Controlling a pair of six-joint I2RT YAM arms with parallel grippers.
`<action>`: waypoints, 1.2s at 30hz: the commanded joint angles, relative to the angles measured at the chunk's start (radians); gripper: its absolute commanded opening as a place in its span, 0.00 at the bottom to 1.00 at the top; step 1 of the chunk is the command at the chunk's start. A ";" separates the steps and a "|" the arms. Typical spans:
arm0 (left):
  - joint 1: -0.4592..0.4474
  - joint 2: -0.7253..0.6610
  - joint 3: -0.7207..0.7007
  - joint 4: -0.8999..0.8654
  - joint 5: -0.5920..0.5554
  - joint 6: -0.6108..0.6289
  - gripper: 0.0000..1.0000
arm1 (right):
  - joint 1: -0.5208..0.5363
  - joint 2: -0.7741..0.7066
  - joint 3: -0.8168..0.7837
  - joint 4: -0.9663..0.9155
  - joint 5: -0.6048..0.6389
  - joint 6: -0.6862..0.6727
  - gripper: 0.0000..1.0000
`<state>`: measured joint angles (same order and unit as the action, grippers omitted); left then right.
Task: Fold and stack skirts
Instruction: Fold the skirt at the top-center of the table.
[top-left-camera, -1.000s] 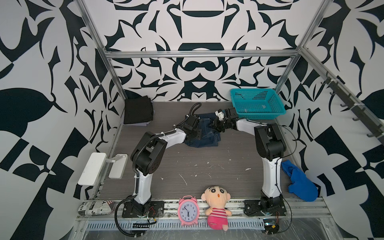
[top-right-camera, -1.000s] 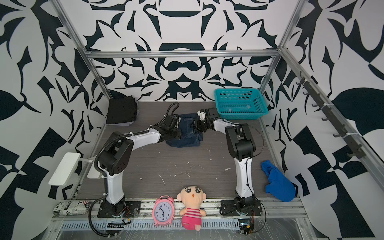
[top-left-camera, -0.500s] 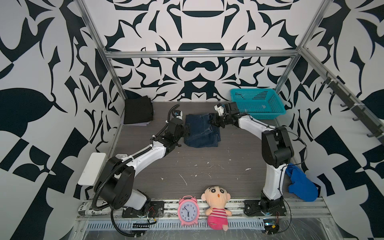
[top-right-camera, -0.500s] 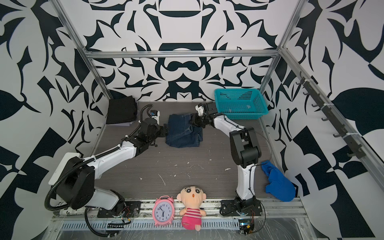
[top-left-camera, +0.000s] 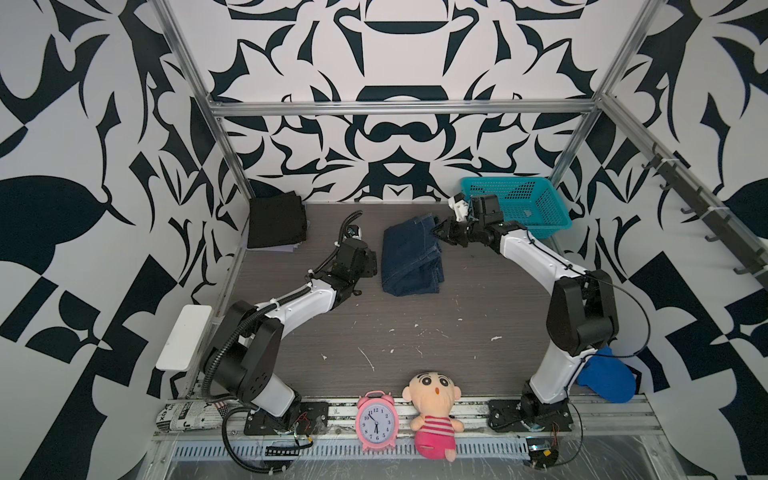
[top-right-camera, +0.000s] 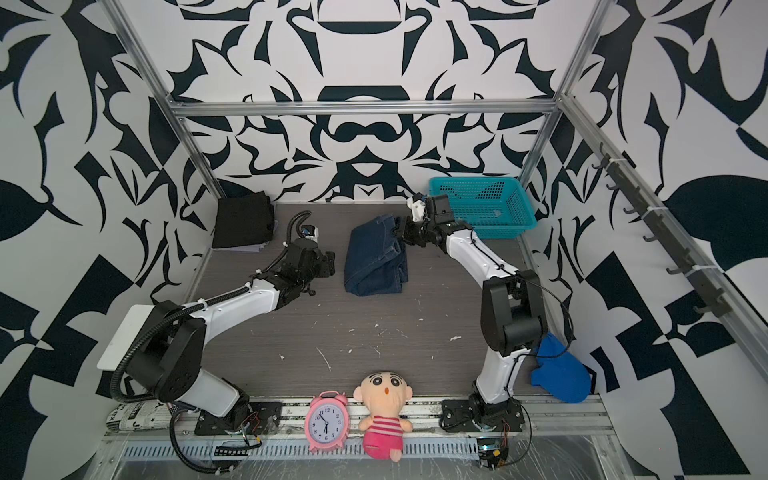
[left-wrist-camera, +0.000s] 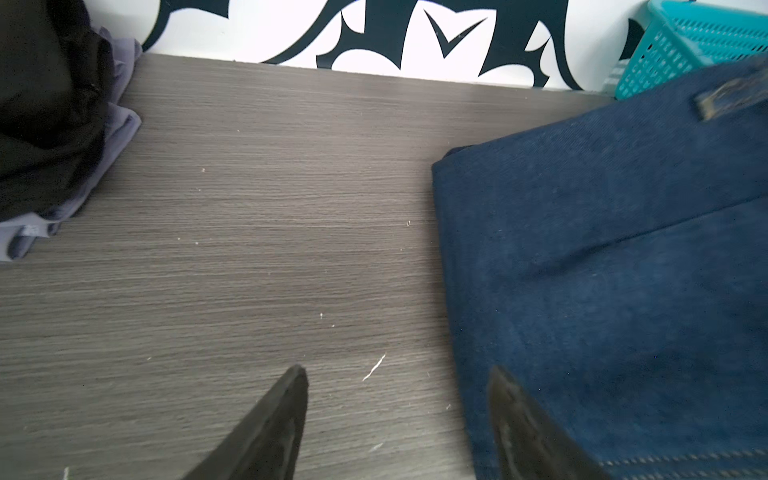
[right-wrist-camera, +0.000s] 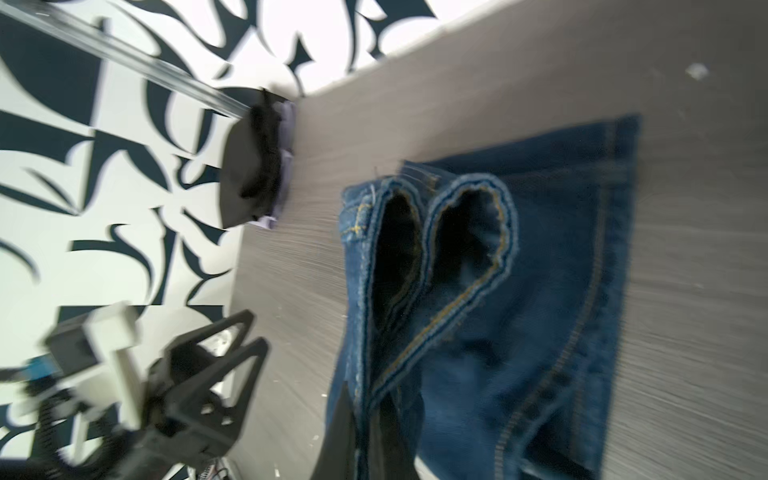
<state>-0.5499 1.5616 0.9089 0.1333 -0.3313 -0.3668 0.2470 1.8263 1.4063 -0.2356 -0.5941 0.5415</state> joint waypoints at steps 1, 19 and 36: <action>-0.001 0.012 0.051 -0.007 0.014 -0.001 0.71 | 0.006 0.039 -0.011 0.013 -0.003 -0.030 0.00; -0.001 -0.074 0.033 0.001 -0.026 0.032 0.71 | 0.087 0.071 0.194 0.019 -0.043 -0.006 0.00; -0.004 0.152 0.281 -0.107 0.096 0.065 0.66 | 0.039 0.150 0.031 -0.035 0.097 -0.118 0.00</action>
<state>-0.5499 1.6592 1.1259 0.0845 -0.2768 -0.3161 0.2993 1.9602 1.4612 -0.2726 -0.5373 0.4732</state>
